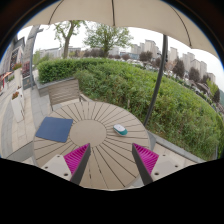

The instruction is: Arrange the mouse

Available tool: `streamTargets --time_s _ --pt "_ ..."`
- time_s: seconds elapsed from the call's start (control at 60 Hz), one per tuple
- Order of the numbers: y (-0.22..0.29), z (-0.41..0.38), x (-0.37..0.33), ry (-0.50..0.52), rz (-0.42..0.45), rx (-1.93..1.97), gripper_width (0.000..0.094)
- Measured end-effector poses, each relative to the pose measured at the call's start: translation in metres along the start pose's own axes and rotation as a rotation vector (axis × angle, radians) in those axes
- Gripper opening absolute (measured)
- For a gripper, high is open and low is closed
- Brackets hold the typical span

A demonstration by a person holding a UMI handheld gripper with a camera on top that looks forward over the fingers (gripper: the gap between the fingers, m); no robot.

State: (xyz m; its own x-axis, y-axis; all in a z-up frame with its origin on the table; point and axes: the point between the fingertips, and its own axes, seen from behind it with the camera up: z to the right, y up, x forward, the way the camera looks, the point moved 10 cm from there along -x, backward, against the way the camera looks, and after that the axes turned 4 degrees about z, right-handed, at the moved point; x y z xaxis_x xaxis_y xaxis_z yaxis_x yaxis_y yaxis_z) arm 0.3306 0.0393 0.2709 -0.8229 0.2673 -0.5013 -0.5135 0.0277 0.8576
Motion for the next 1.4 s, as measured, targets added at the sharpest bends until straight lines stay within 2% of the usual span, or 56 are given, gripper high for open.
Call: streamTargets --time_s 0.217,0.517,0.833,1.15,1.4 --pt "-0.021 0.029 0.085 -0.009 0.060 0.012 0.0856" --pt "-0.054 0.053 0.205 0.011 0.042 0.046 0.0854" --pt "-0.066 0.077 0.312 0.030 -0.006 0.053 0.0853" --pt "-0.050 0.085 0.373 0.070 -0.035 0.052 0.0848" --pt "-0.046 0.087 0.390 0.073 -0.056 0.073 0.0833"
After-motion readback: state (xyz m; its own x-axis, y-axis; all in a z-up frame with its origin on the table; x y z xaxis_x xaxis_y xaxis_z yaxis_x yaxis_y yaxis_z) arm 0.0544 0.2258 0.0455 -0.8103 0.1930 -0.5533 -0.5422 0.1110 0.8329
